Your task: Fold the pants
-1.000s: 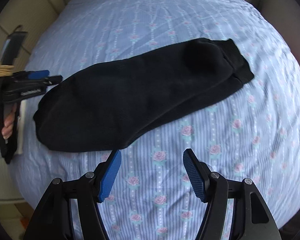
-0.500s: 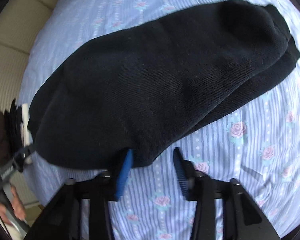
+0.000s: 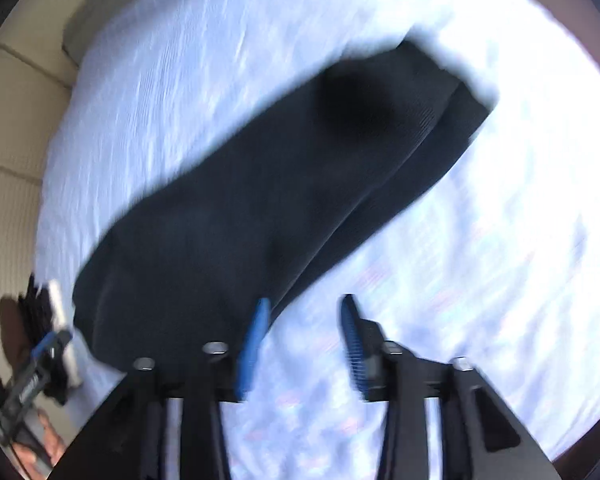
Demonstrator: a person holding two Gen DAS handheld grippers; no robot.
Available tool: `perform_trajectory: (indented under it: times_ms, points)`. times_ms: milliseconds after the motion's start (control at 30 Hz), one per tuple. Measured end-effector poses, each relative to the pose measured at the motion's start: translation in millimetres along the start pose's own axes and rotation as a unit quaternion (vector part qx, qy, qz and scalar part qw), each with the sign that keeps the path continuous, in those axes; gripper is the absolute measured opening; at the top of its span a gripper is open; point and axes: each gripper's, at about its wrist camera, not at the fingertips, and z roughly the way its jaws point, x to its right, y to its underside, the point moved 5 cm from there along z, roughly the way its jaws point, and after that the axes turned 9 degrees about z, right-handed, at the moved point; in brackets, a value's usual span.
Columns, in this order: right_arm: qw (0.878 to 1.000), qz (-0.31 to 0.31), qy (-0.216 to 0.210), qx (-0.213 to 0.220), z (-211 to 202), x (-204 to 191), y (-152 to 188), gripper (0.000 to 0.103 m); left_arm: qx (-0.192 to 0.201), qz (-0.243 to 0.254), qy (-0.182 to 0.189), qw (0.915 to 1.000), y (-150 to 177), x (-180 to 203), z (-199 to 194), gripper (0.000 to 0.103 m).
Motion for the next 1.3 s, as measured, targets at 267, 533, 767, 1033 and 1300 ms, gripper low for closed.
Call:
perform_trajectory:
  times_ms: [267,533,767,1033,1300]
  points:
    - [0.998,0.028,0.008,0.06,-7,55,-114,0.064,-0.01,0.046,0.041,0.998,-32,106,21,0.063]
    - [0.992,0.124,-0.015,-0.024,62,84,-143,0.065,-0.036,0.027,0.019,0.9988,-44,129,44,0.063]
    - [0.996,0.081,-0.035,-0.009,71,60,-143,0.02,-0.05,0.032,-0.018,0.9981,-41,114,59,0.063]
    - [0.996,0.034,0.018,0.082,17,67,-151,0.007,-0.061,0.002,-0.033,0.9976,-63,96,78,0.068]
    - [0.997,0.054,0.031,0.053,34,100,-140,0.008,-0.067,0.035,-0.022,0.9969,-72,112,88,0.068]
